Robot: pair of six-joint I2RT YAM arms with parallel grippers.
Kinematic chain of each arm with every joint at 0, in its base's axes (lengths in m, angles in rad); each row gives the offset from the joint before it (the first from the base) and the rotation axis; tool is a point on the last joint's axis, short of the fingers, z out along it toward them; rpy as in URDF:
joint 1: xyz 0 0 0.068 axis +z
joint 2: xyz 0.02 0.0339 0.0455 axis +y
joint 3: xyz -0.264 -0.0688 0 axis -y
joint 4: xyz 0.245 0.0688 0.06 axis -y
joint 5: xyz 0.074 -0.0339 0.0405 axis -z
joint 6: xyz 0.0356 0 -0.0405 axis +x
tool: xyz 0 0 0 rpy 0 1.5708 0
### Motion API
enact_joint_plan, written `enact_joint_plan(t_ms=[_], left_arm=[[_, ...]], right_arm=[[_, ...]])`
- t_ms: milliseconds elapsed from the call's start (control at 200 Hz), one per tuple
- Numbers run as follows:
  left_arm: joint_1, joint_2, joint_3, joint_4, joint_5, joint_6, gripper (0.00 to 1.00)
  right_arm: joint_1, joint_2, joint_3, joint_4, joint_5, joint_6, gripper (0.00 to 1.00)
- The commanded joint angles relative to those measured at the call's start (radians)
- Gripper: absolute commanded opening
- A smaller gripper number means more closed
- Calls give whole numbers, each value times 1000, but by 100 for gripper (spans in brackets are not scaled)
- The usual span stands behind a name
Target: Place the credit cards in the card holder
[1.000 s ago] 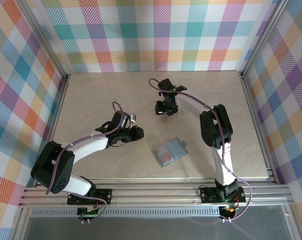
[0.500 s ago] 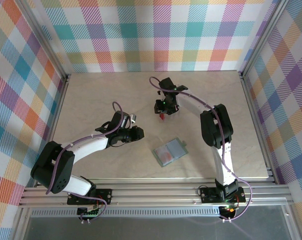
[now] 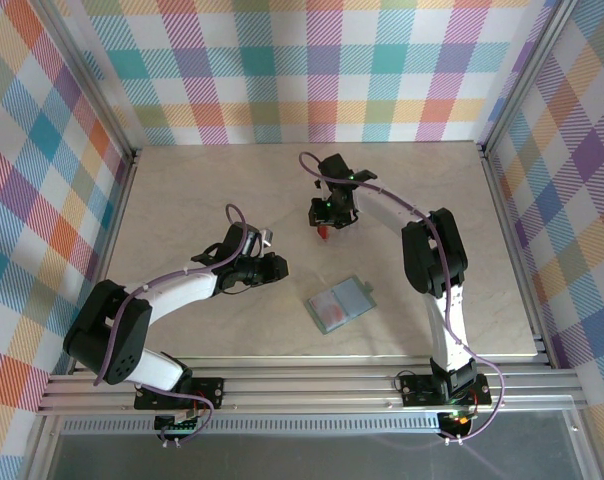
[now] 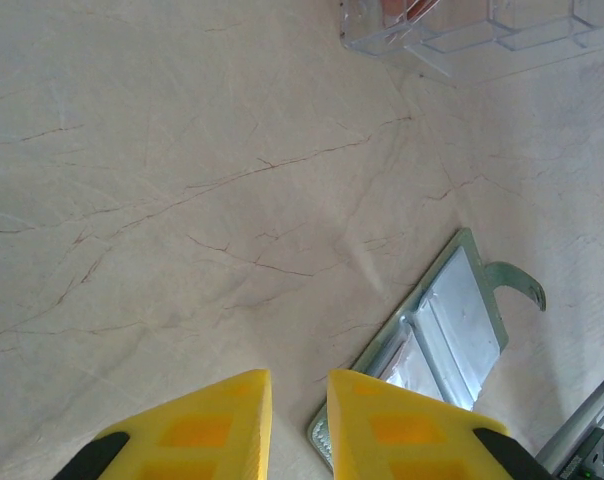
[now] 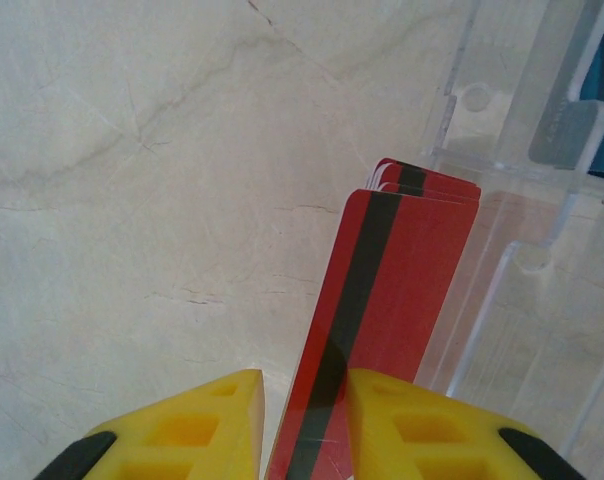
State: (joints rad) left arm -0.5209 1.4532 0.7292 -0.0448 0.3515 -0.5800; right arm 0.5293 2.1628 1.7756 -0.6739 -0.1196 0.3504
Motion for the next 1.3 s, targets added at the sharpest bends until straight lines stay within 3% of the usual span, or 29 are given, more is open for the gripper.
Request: enact_joint_plan(t_ms=[0, 870, 1125, 1295], left_arm=[[9, 12, 0, 27, 22, -4, 22], [10, 35, 4, 31, 33, -7, 21], [10, 45, 9, 36, 46, -4, 21], [7, 70, 14, 58, 92, -10, 21]], right_arm=[[-6, -55, -16, 8, -28, -4, 28], [-11, -153, -71, -9, 29, 14, 12], [-11, -219, -128, -1, 145, 39, 2], [-11, -371, -275, 83, 214, 59, 0]])
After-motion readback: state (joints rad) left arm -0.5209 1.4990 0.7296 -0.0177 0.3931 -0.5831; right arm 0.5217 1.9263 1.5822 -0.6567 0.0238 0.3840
